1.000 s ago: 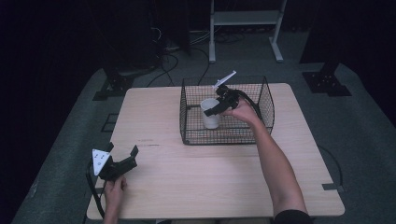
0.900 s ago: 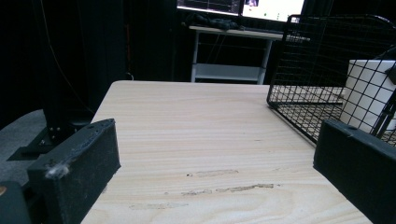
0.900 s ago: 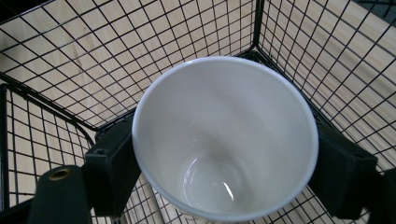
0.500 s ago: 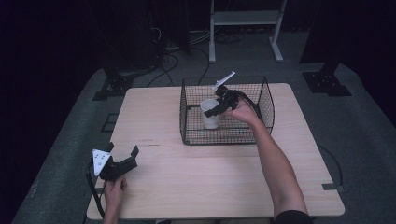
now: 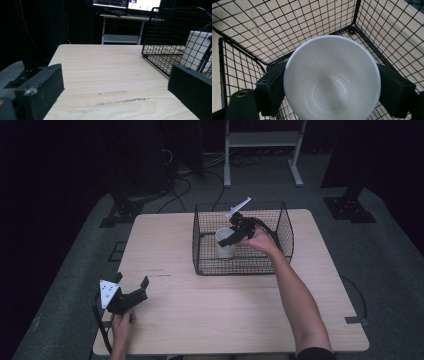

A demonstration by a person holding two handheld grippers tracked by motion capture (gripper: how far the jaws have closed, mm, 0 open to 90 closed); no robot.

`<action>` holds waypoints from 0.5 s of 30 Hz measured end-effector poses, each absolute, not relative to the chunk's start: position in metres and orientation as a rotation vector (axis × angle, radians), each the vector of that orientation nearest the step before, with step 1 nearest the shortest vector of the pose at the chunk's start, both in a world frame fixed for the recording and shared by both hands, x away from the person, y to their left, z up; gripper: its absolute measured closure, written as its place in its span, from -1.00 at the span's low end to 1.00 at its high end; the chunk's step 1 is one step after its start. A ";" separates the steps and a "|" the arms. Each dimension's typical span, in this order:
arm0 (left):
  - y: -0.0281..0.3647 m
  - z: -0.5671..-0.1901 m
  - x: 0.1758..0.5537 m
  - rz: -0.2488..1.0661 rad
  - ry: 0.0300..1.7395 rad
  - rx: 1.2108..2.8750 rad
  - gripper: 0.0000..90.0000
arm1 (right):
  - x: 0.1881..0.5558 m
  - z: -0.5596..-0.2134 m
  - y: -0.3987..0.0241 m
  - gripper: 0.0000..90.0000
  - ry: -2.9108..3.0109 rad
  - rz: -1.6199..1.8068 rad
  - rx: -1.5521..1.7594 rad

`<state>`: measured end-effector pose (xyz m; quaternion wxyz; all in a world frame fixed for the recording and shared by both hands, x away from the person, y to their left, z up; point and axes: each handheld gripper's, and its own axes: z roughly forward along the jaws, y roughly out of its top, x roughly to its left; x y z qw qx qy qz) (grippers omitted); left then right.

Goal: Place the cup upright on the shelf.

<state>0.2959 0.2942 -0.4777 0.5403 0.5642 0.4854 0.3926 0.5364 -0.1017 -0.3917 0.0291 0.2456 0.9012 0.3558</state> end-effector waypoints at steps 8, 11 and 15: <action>0.294 -0.478 0.296 0.936 1.151 1.344 -1.00 | 0.535 -0.390 -0.101 -0.62 2.777 1.105 0.754; 0.294 -0.478 0.296 0.937 1.151 1.346 -1.00 | 0.534 -0.390 -0.100 -0.62 2.778 1.105 0.752; 0.294 -0.478 0.296 0.939 1.148 1.349 -1.00 | 0.534 -0.388 -0.100 -0.64 2.767 1.130 0.761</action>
